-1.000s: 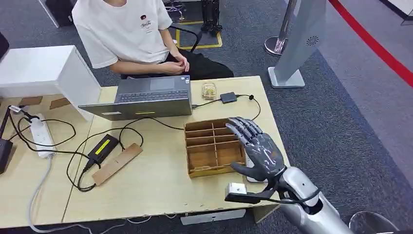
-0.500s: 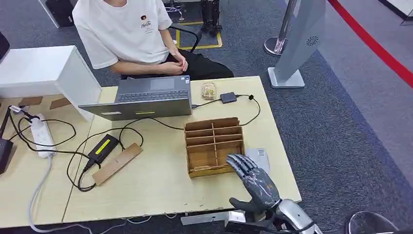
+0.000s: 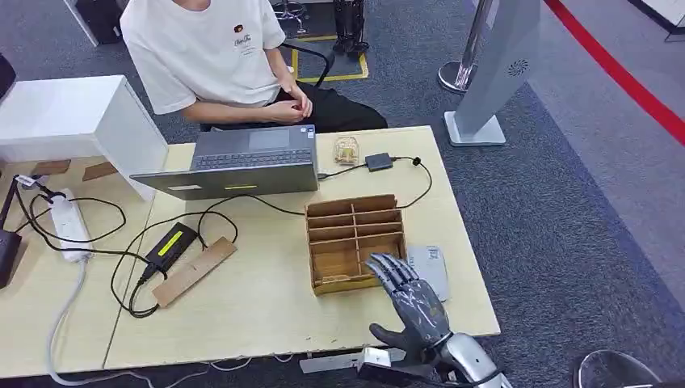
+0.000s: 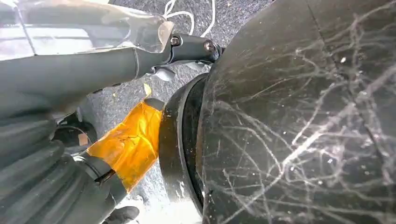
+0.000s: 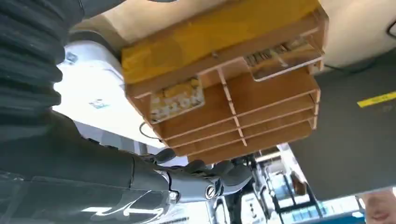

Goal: Pass the card to the sensor for recognition and then transmit it.

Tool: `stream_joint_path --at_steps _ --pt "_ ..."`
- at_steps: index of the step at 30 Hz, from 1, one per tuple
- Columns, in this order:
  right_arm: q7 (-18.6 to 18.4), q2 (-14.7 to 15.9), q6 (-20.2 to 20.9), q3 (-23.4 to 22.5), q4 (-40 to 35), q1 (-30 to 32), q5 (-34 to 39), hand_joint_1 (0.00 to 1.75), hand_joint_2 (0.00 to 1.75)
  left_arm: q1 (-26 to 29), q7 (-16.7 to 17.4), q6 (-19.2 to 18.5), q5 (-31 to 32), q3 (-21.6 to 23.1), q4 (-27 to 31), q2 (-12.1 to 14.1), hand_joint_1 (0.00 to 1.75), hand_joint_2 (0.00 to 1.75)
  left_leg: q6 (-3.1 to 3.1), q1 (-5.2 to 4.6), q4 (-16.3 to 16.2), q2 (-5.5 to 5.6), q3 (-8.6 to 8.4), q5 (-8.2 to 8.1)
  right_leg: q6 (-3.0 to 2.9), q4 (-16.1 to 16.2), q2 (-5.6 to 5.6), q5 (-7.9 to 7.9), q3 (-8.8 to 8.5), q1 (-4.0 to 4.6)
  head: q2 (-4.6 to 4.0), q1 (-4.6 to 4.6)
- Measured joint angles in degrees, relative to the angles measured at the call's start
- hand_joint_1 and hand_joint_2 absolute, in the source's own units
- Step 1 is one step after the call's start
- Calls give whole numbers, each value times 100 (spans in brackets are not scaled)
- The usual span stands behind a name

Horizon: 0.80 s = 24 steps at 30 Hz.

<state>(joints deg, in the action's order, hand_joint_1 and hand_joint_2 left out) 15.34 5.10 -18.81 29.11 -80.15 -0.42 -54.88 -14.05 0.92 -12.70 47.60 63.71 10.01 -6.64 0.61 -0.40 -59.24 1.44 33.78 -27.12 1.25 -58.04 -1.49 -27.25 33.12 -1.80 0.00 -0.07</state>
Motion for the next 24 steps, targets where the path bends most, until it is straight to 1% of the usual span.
stream_joint_path --at_steps 2,4,8,12,16,21,24 --pt "-11 -110 -119 31 132 -91 -31 0 175 -2 -11 -4 42 -24 0 -2 0 175 -3 1 0 2 0 3 0 -1 -2 0 0 1 0 0" --pt "-11 -190 -142 39 245 -150 -31 0 175 -2 -24 -7 53 -39 0 -2 0 175 -4 2 0 2 0 3 0 -2 -1 0 0 1 0 0" --pt "-11 -274 -204 44 394 -207 -31 0 175 -3 -26 -9 83 -50 0 -2 0 175 -4 1 0 2 3 3 0 -2 -1 0 0 0 0 2" --pt "-44 -363 -457 81 619 -364 -133 0 175 -12 -41 -26 149 -50 0 -4 0 175 -4 1 0 1 4 3 0 -1 -1 0 1 0 0 2" --pt "-66 -470 -661 87 923 -635 -98 0 175 -76 -41 -313 219 -53 0 -15 0 175 -4 1 -1 -1 4 3 -1 -1 -1 2 1 1 0 2" --pt "-26 -577 -877 88 1213 -871 -120 0 175 -104 -57 -393 282 -53 0 -28 0 175 -5 1 -1 -3 2 5 -3 -2 0 3 1 2 0 2" --pt "-37 -621 -892 87 1397 -993 -101 0 175 -104 -57 -398 295 -53 0 -31 0 175 -6 2 -1 -4 3 4 -3 -2 1 3 2 7 0 2"
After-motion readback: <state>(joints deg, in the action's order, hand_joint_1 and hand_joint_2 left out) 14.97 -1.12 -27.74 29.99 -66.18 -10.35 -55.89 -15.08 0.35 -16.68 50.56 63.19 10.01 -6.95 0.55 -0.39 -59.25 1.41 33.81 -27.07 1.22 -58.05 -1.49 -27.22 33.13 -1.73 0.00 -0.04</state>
